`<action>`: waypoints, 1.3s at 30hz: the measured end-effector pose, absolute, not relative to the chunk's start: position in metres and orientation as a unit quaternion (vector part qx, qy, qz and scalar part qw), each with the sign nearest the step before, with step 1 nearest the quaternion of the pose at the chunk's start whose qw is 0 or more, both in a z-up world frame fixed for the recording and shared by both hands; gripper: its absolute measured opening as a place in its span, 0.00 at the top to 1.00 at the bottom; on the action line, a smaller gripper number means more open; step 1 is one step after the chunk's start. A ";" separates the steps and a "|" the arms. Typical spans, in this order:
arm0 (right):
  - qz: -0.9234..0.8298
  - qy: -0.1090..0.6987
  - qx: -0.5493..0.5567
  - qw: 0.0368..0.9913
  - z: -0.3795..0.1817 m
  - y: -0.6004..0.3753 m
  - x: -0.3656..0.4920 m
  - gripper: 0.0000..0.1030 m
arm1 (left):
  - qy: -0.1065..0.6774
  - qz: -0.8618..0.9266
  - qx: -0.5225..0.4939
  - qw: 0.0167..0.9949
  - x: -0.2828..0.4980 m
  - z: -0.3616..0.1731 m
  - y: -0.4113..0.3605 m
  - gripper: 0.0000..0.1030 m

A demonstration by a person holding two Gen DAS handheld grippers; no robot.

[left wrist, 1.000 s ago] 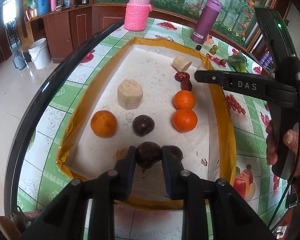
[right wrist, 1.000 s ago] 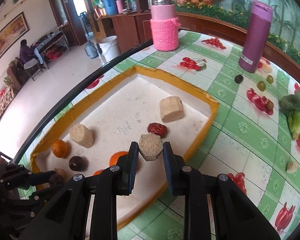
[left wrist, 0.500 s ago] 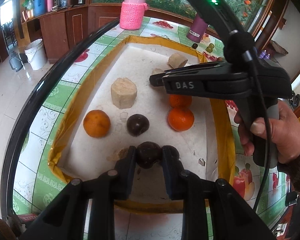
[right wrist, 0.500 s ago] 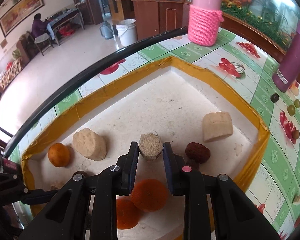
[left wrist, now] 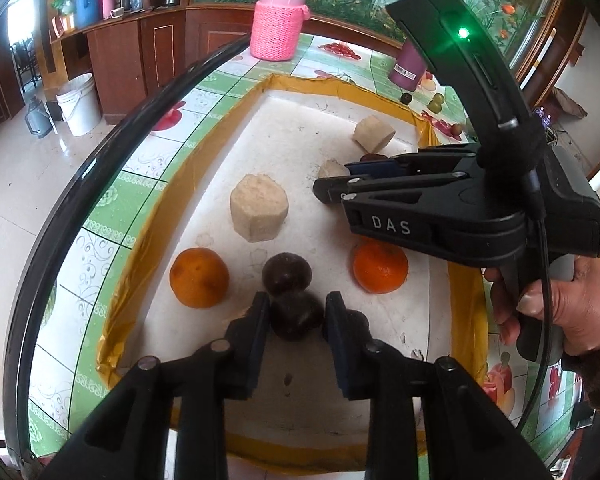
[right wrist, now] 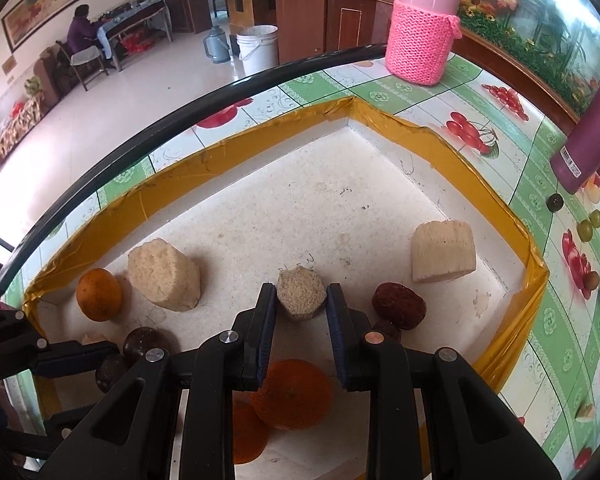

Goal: Organize fruits
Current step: 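Open the right gripper to drop the cork in the tray while the left releases the dark fruit, then grasp the red tomato with the right gripper while the left grasps a cork piece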

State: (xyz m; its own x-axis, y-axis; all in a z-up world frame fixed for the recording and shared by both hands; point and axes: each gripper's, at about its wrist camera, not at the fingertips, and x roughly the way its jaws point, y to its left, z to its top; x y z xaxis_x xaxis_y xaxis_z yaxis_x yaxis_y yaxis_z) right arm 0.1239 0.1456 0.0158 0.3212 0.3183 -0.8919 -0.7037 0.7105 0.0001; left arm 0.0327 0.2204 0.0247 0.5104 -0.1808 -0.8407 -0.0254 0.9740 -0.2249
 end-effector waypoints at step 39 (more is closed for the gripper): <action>0.209 0.480 -0.034 0.851 0.056 -0.056 0.029 0.34 | 0.429 -0.030 -0.022 0.902 -0.004 0.078 0.140 0.08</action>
State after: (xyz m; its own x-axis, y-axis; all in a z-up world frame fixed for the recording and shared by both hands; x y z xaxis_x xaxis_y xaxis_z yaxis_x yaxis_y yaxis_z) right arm 0.0293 -0.0557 0.0556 0.4523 0.3237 -0.8311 -0.3890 0.9101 0.1428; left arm -0.0038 0.1397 0.0777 0.6297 -0.0737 -0.7734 0.0358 0.9972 -0.0659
